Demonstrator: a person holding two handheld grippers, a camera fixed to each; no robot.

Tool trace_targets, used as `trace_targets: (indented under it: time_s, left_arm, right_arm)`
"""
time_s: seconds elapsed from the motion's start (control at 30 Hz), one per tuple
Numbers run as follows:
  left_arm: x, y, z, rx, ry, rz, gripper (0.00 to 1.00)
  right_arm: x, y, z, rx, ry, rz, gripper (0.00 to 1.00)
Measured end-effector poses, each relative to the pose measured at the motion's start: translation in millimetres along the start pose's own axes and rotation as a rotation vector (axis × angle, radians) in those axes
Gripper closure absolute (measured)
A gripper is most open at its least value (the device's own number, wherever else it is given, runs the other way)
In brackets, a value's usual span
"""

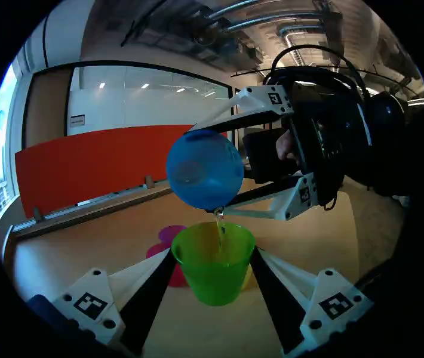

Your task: Pour water

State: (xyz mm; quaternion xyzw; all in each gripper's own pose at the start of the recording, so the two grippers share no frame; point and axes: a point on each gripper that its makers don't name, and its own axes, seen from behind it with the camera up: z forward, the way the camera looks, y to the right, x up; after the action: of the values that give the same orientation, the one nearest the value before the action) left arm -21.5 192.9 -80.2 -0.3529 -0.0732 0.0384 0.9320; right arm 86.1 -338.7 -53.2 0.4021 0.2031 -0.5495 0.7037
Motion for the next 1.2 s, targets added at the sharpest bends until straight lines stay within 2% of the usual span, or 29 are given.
trace_targets:
  time_s: [1.2]
  left_arm:
    - [-0.3,3.0,0.1,-0.007,-0.002,0.003,0.13]
  right_arm:
    - [0.5,1.3,-0.2,-0.012,-0.015,-0.135,0.09]
